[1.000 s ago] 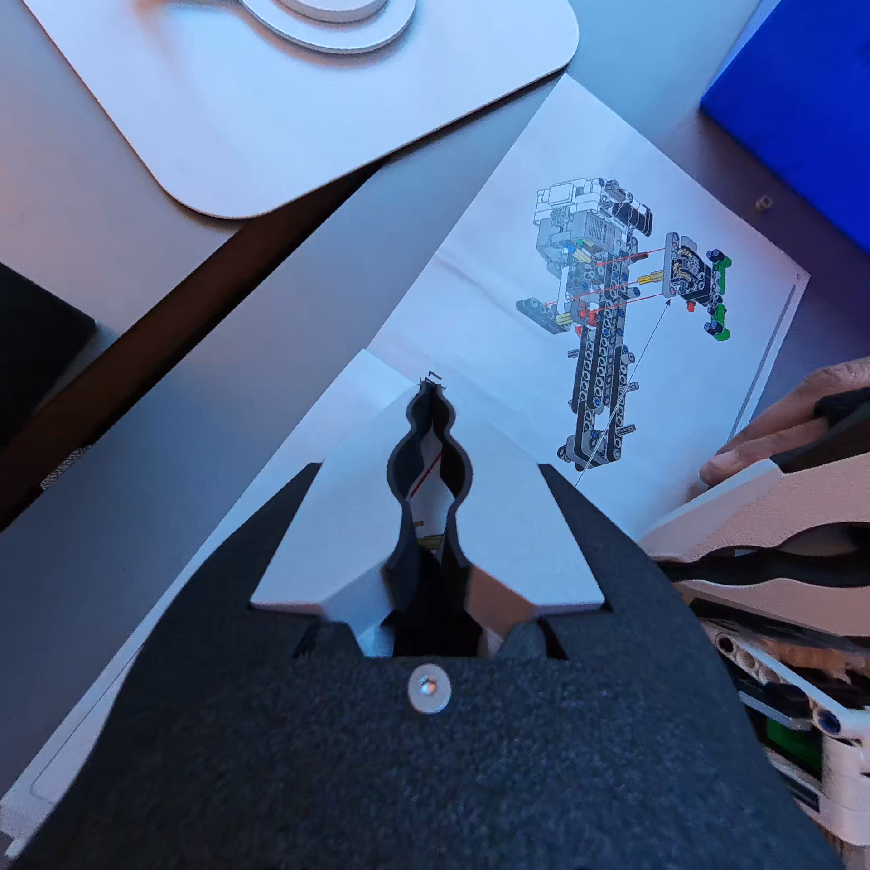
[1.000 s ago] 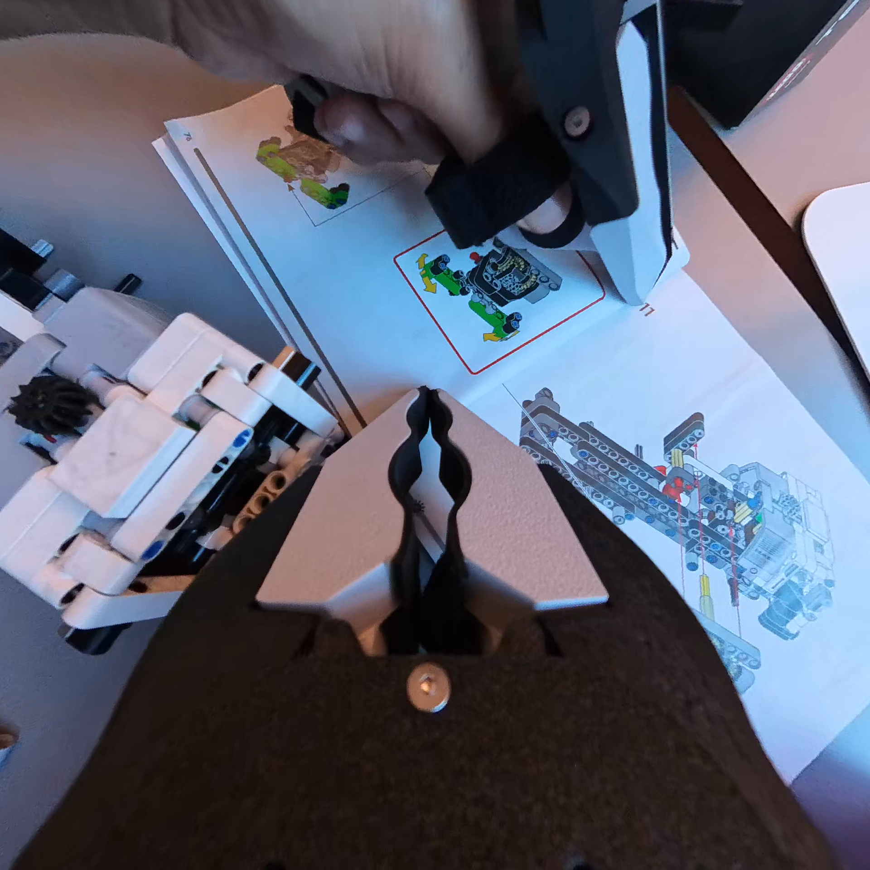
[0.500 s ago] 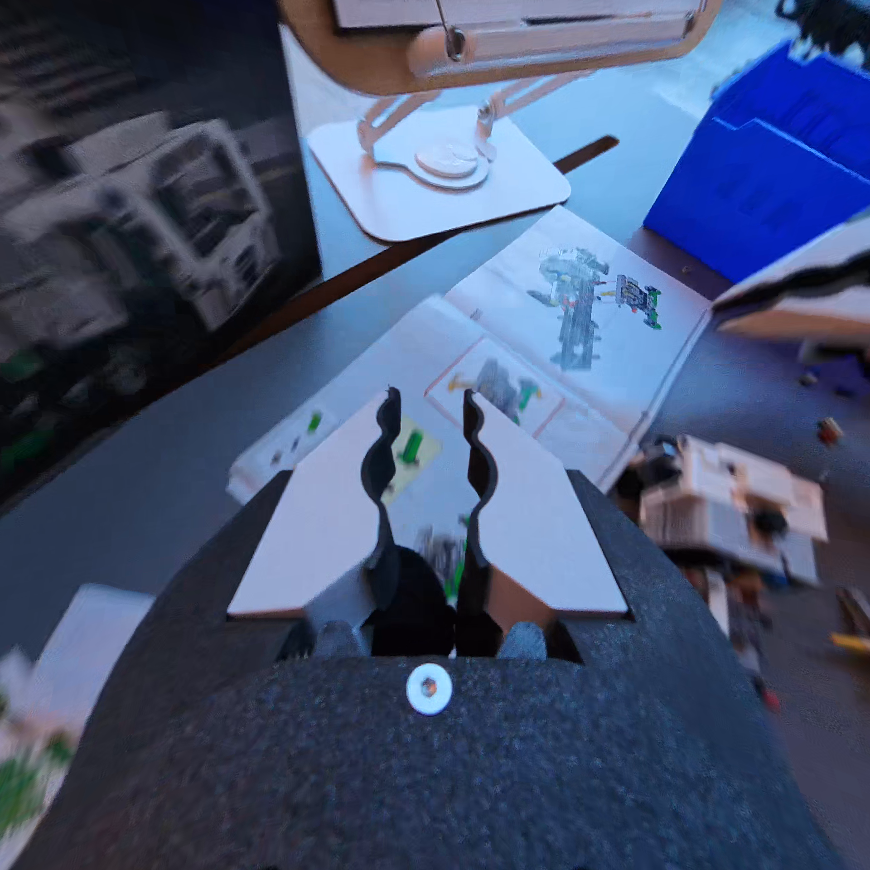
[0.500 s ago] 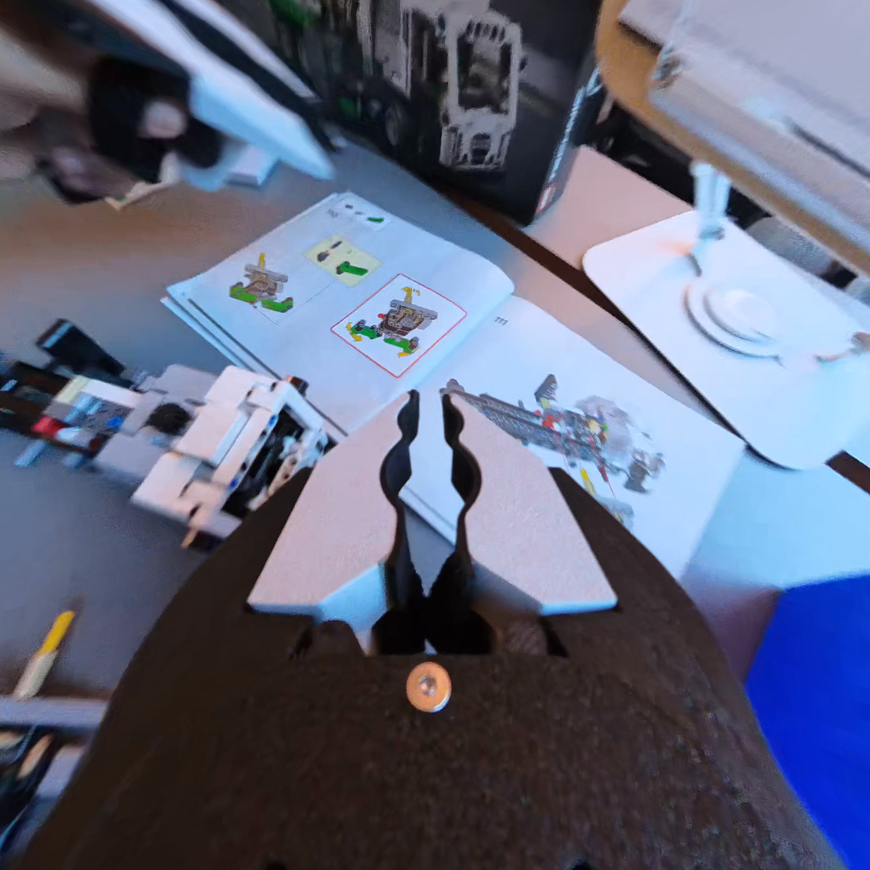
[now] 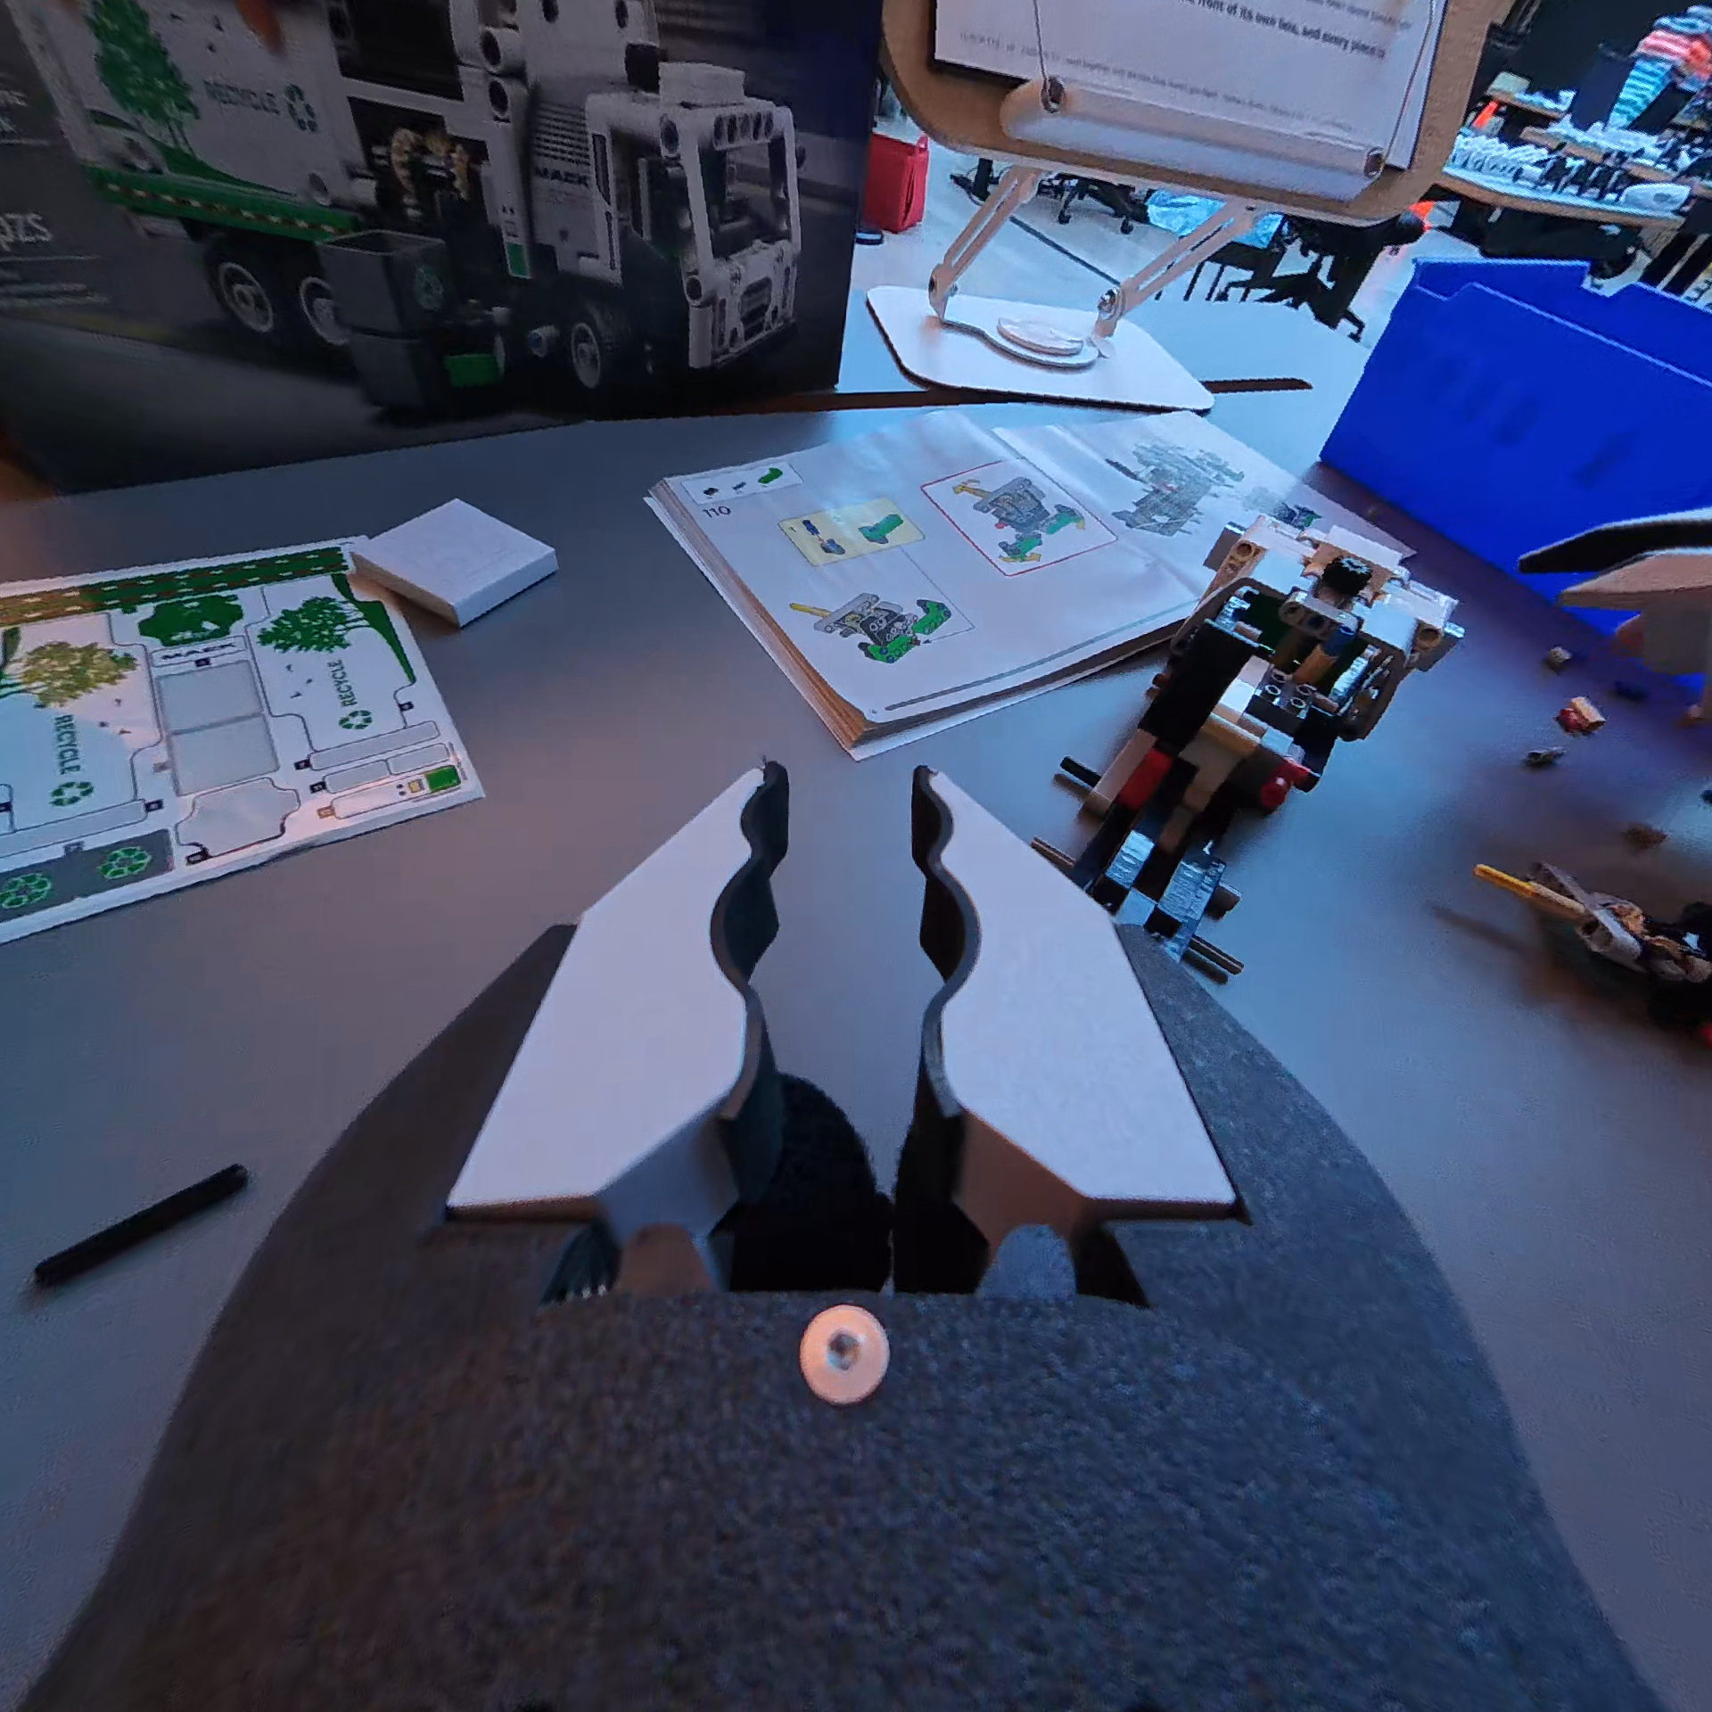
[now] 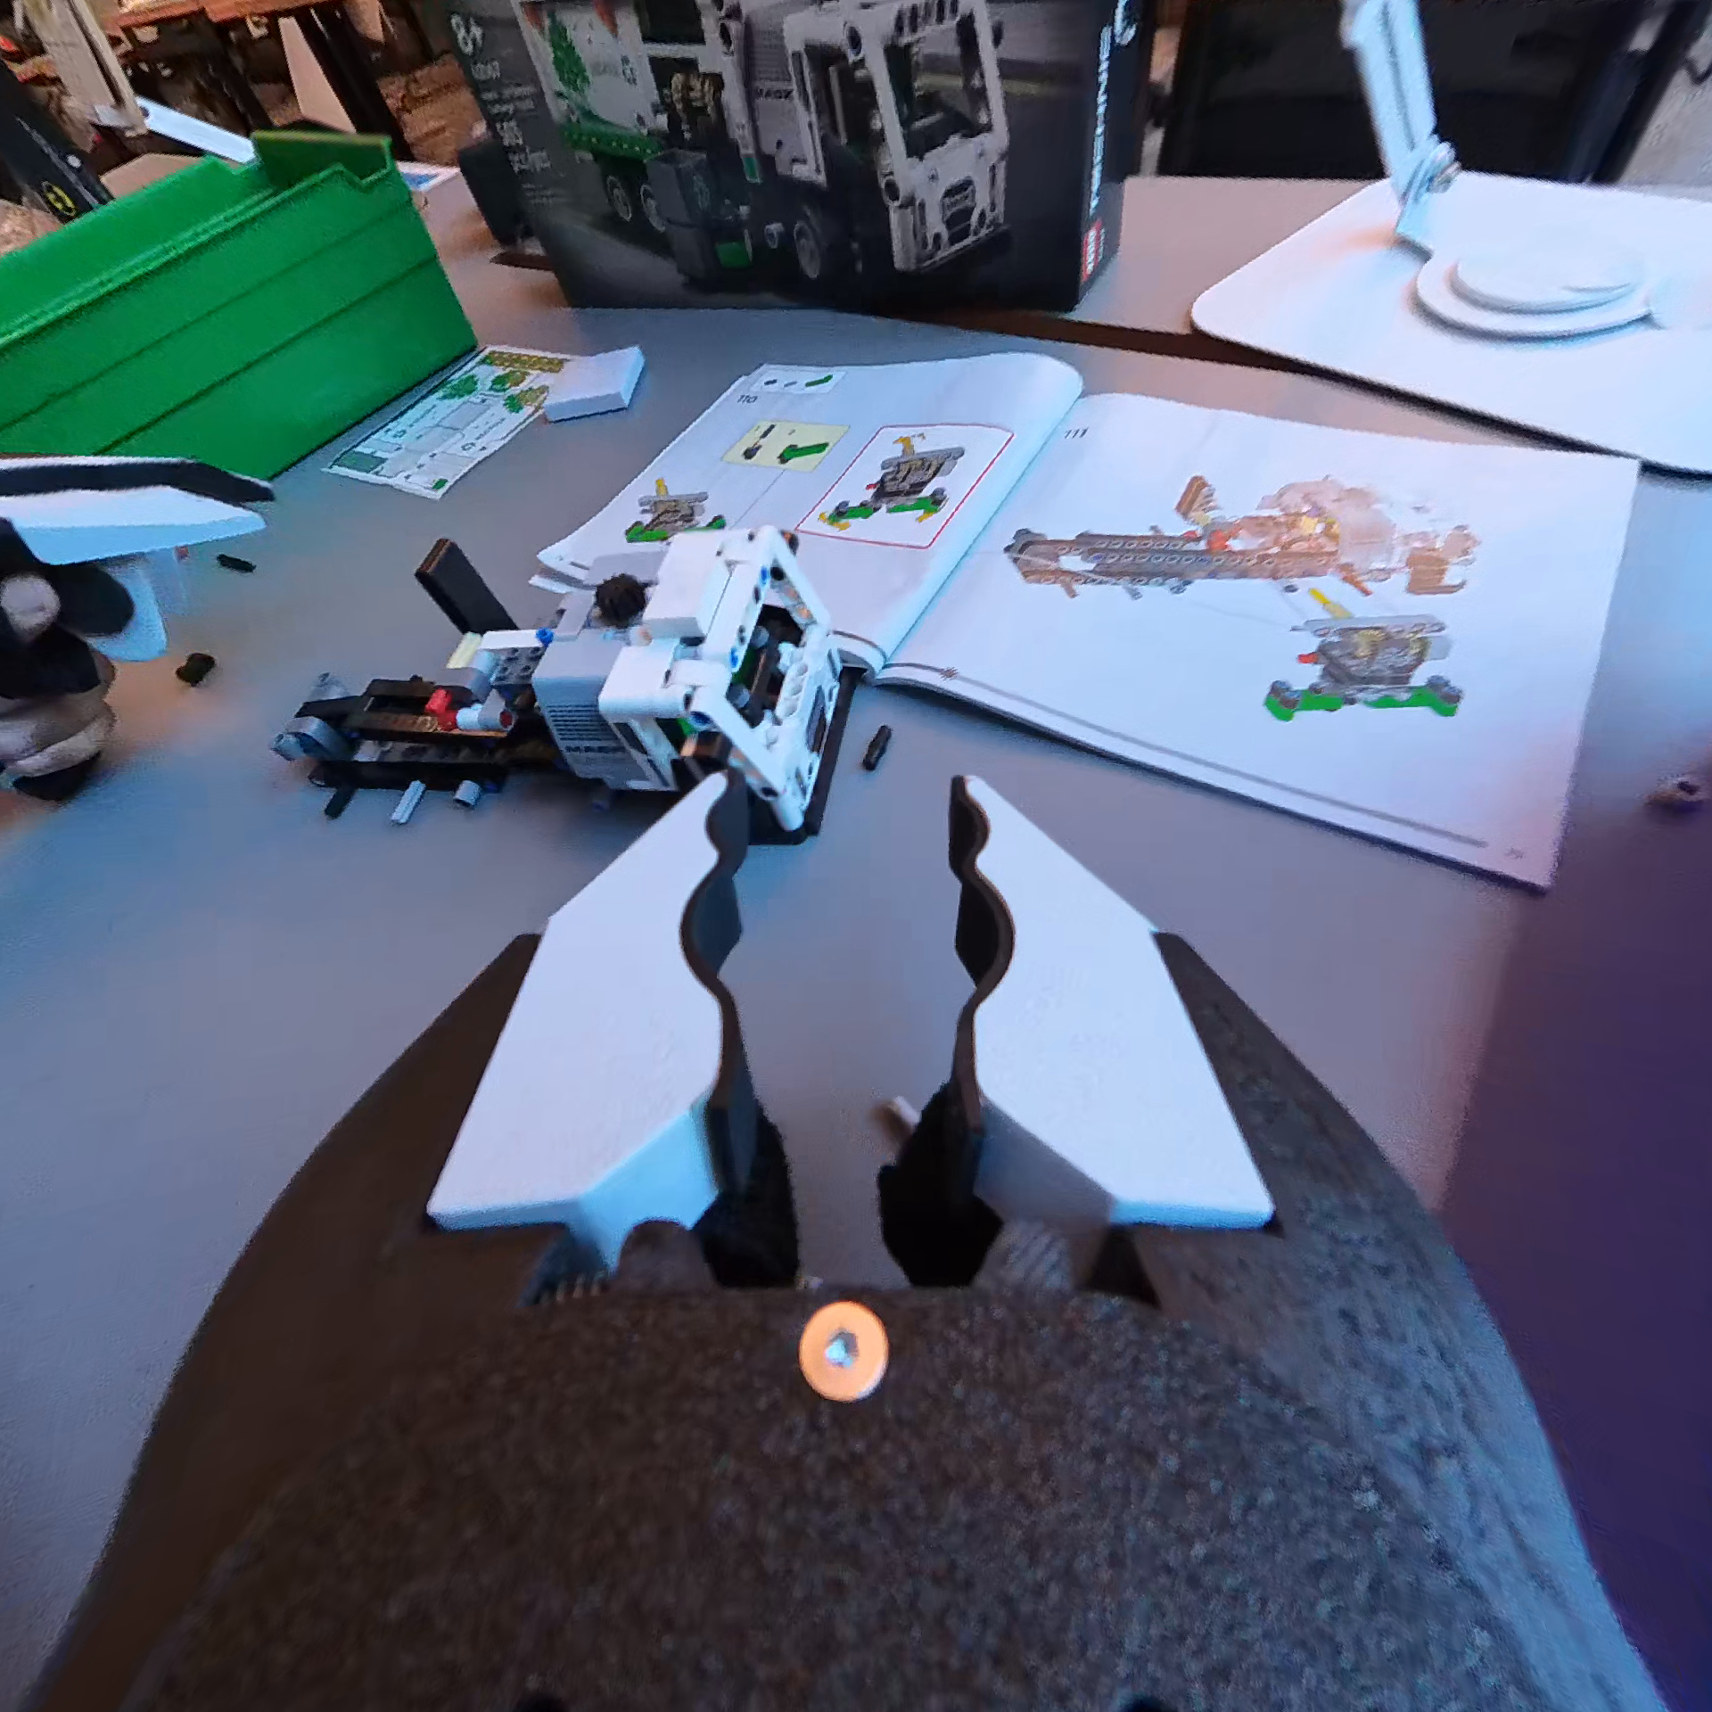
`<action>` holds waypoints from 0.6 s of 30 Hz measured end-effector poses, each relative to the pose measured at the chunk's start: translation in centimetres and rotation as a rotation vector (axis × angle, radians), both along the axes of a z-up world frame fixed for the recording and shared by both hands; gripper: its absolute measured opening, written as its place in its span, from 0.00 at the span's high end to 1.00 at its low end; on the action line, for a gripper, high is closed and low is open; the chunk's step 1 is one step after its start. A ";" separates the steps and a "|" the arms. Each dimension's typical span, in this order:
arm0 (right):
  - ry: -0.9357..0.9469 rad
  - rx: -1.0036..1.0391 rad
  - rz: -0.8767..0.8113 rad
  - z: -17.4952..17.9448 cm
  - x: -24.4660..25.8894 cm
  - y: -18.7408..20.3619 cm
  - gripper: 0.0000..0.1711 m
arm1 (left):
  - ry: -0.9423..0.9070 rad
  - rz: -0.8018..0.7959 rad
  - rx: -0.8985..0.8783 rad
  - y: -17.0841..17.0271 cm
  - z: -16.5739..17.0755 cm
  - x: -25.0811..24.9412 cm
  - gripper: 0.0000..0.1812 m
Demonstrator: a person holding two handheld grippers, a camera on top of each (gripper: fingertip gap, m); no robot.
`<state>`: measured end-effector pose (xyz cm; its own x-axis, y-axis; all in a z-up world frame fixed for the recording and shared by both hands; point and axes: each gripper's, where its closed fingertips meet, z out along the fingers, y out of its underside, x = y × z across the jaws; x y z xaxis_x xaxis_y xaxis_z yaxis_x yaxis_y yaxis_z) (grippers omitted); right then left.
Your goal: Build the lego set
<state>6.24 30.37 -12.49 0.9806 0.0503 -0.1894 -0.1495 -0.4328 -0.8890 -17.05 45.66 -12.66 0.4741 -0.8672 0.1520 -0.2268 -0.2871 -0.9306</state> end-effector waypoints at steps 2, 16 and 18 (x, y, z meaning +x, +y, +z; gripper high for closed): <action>0.006 -0.020 0.006 -0.6 -0.6 0.1 0.75 | -0.003 -0.019 -0.022 -0.3 -0.2 -0.1 0.87; -0.029 -0.049 0.082 -0.3 -2.3 -0.6 0.78 | 0.408 0.098 -0.045 -1.1 -2.0 -17.5 0.86; -0.031 -0.045 0.103 -0.2 -3.0 -0.6 0.78 | 0.452 0.074 -0.062 -2.1 -3.7 -19.3 0.85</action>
<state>3.21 29.76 -12.73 0.9760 0.1432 -0.1639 -0.0753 -0.4844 -0.8716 -36.38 43.56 -16.33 0.5652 -0.8243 -0.0339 -0.5825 -0.3697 -0.7239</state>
